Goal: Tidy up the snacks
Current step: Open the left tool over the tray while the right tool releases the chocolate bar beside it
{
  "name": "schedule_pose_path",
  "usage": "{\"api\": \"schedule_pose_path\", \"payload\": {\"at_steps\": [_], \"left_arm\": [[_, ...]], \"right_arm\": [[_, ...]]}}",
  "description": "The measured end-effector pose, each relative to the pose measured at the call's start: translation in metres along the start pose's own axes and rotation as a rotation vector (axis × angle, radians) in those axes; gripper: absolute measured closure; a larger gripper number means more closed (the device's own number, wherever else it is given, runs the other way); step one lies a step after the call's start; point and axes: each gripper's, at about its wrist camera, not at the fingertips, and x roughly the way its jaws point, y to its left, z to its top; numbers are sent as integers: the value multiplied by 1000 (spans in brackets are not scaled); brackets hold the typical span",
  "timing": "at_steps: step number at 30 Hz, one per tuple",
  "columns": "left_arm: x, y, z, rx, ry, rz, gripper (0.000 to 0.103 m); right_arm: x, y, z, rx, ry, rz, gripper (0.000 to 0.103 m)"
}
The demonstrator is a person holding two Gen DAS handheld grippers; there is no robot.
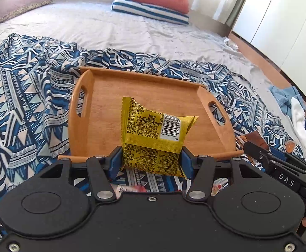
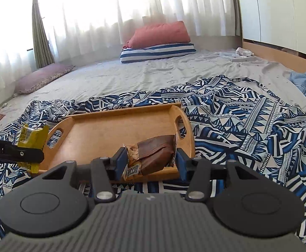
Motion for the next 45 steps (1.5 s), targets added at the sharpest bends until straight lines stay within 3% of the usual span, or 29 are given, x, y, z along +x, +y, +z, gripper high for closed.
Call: {"api": "schedule_pose_path", "payload": {"at_steps": [9,20,45], "left_arm": [[66,-2,34,-81,119,9,49],[115,2,36,-109,164,78,49],[137,-8,32,-37,94,130,47]], "right_arm": [[64,-8,33,59,133,34,49],[119,-10,27,82,230,36,49],[154,-3,15,136,247,37,50]]}}
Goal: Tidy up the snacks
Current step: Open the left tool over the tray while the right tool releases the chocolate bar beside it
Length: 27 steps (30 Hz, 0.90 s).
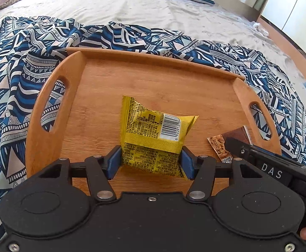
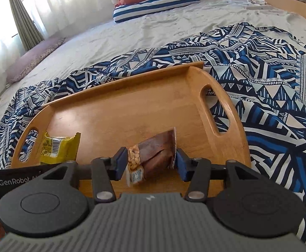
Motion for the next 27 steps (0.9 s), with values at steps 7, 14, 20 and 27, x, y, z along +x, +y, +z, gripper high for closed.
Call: {"api": "schedule_pose_path", "payload": {"at_steps": [7,14,20,27], "left_arm": [[0,-2,-1,27,1,1,38],[-22,-5,-5,56,-67,-21,17],[-49,-6,-11,99,-118,-24,11],[-84,-1,-30,116,-165,-42,4]], "right_arm": [[1,0,0,7,-3,6,50],[-12,1,1,-12,-34,7,44],[-35,1,1,-38,-69,22,33],[-66,4,-11,-91,-106,27,22]]}}
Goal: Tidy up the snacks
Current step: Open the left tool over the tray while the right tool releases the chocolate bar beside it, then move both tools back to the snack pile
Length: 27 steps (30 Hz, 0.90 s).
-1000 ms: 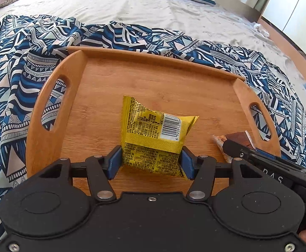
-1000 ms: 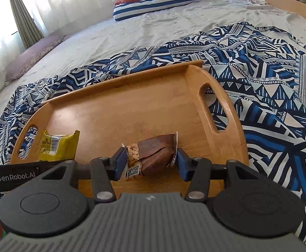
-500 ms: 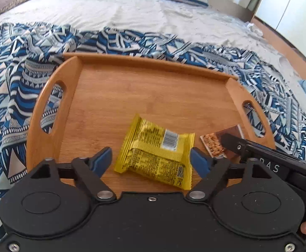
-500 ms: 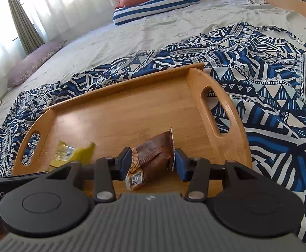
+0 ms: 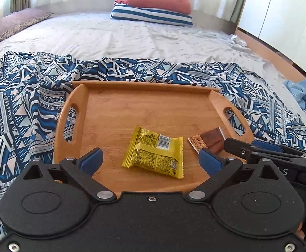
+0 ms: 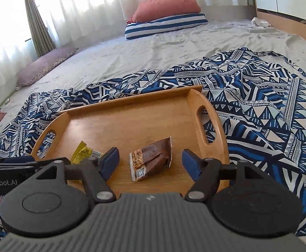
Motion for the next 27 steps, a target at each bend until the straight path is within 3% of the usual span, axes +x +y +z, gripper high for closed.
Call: {"api": "schedule_pose_path", "payload": {"at_steps": [19,27], "left_arm": [[-74,-5,-62,63,-56,-46,2],[-93,-8,-82,71,-70,-78,2]], "right_arm": [[-74,18,-50,-191,-48,26,1],[-91,13,-63,-188,-56,45,0]]}}
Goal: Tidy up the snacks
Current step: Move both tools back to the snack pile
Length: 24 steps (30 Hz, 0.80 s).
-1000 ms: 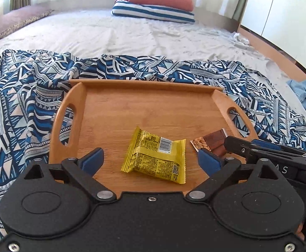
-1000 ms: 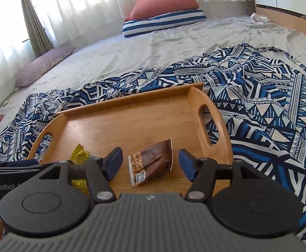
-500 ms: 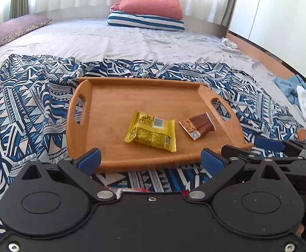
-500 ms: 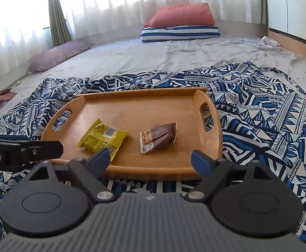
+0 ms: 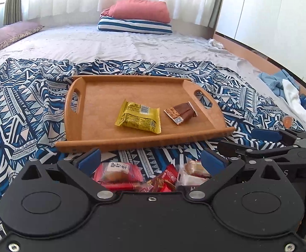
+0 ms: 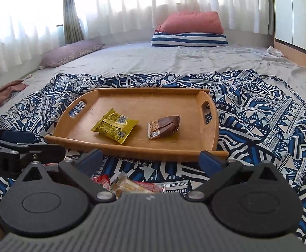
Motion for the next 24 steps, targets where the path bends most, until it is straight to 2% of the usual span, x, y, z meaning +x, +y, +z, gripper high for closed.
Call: {"api": "schedule_pose_path", "payload": {"at_steps": [15,24], "left_arm": [[-20,2,-18,-23,22,4,1],[-19,0,-40,-19,29,29,1]], "right_arm": [[-7,-18,-25,16,25,-22,0],[-7,-30,-45,7,59,-72,0]]}}
